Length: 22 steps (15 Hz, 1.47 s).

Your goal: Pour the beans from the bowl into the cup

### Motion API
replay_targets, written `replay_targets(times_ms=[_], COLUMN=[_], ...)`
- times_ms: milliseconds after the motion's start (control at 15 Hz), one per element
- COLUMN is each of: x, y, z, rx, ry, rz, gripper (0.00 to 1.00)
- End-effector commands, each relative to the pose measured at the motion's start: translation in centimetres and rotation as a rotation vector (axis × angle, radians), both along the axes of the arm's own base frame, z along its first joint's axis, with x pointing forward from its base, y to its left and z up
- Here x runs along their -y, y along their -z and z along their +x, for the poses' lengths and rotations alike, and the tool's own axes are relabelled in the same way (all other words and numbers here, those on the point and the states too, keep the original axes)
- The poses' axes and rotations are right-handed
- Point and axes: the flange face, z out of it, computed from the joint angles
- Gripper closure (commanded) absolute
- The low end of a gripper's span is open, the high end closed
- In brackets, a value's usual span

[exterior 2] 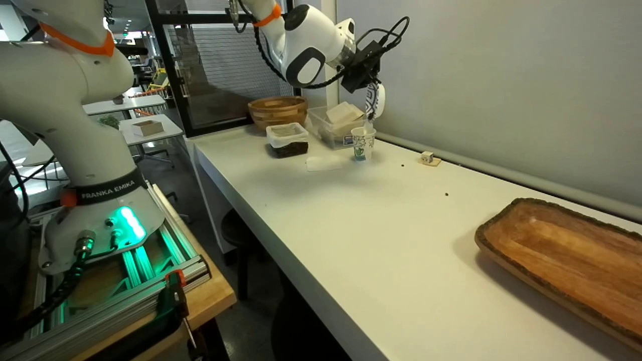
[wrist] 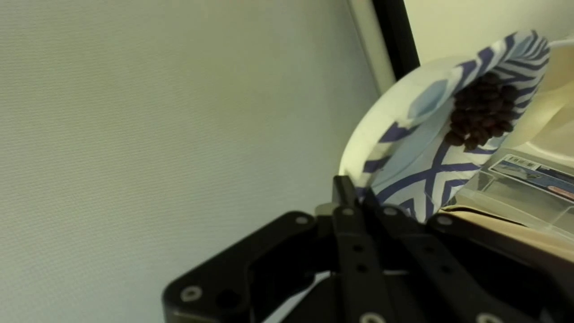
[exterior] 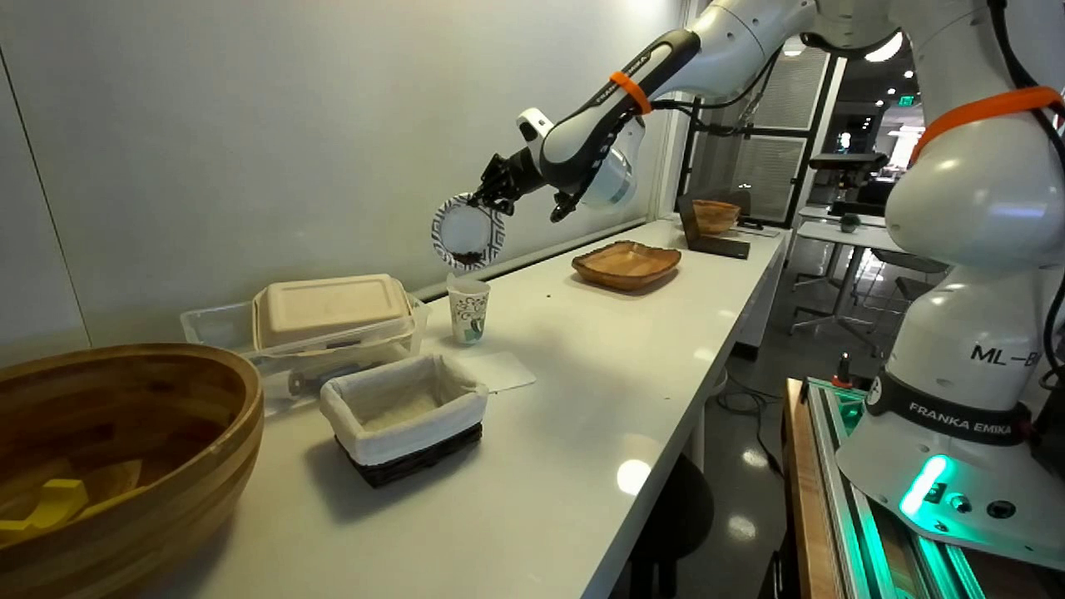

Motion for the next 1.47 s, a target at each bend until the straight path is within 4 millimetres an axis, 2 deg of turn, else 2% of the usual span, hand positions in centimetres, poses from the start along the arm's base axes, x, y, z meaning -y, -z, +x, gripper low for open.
replay_targets(times_ms=[0, 667, 800, 933, 1400], x=[-0.69, -0.99, -0.97, -0.78, -1.51], y=[-0.34, -0.33, -0.86, -0.45, -0.55], z=[-0.31, 0.11, 0.00, 0.09, 0.34], rx=[0.018, 0.023, 0.031, 0.028, 0.040], ry=[-0.007, -0.015, -0.018, -0.016, -0.034], rz=[-0.005, -0.027, -0.036, -0.055, -0.066], gripper=[0.99, 0.99, 0.99, 0.99, 0.99])
